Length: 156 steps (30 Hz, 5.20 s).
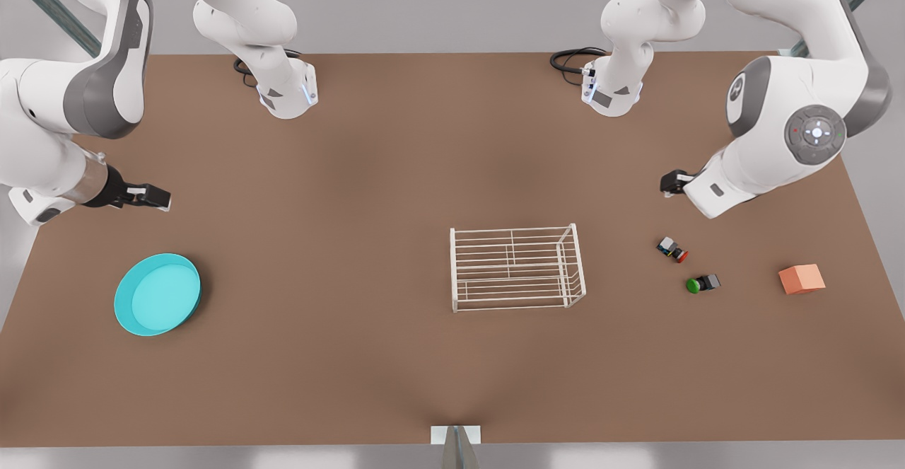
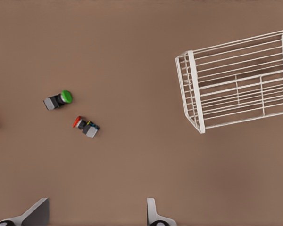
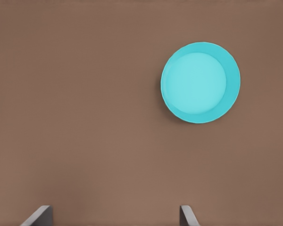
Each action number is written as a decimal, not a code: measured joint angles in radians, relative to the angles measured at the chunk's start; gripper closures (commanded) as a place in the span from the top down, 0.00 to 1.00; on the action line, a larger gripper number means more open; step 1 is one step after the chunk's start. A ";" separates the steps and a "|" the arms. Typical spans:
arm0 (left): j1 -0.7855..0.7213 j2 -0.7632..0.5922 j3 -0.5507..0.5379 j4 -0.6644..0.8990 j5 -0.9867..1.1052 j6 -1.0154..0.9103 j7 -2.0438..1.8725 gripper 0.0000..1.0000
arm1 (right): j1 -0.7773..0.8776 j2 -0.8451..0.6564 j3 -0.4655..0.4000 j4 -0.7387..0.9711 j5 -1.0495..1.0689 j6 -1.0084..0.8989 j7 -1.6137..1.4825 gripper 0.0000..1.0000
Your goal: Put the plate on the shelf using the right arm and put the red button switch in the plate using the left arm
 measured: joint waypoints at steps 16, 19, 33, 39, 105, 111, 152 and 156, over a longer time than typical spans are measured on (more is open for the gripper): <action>0.006 0.002 0.001 0.002 0.001 -0.002 0.008 1.00 | -0.372 0.641 -0.011 0.296 0.043 0.262 -0.304 1.00; 0.007 0.001 0.000 0.002 0.001 -0.003 0.009 1.00 | -0.405 0.717 -0.011 0.298 0.084 0.396 -0.393 1.00; 0.007 0.000 0.000 0.000 0.001 -0.008 0.011 1.00 | -0.443 0.830 -0.009 0.251 0.240 0.663 -0.659 1.00; 0.007 0.001 0.000 0.000 0.001 -0.011 0.011 1.00 | -0.449 0.831 -0.005 0.225 0.249 0.674 -0.724 0.97; 0.110 0.199 0.216 -0.617 -0.138 0.833 -0.319 1.00 | 0.620 0.864 0.343 0.490 0.372 0.940 0.318 0.21; 0.106 0.214 0.226 -0.713 -0.194 0.958 -0.379 1.00 | 0.585 0.836 0.342 0.446 0.328 0.930 0.399 0.21; 0.087 0.288 0.230 -0.761 -0.204 1.185 -0.723 0.58 | 0.023 0.073 0.103 0.001 -0.063 0.045 0.187 1.00; 0.083 0.295 0.239 -0.761 -0.203 1.187 -0.736 0.47 | 0.029 0.076 0.103 0.001 -0.056 0.040 0.146 1.00</action>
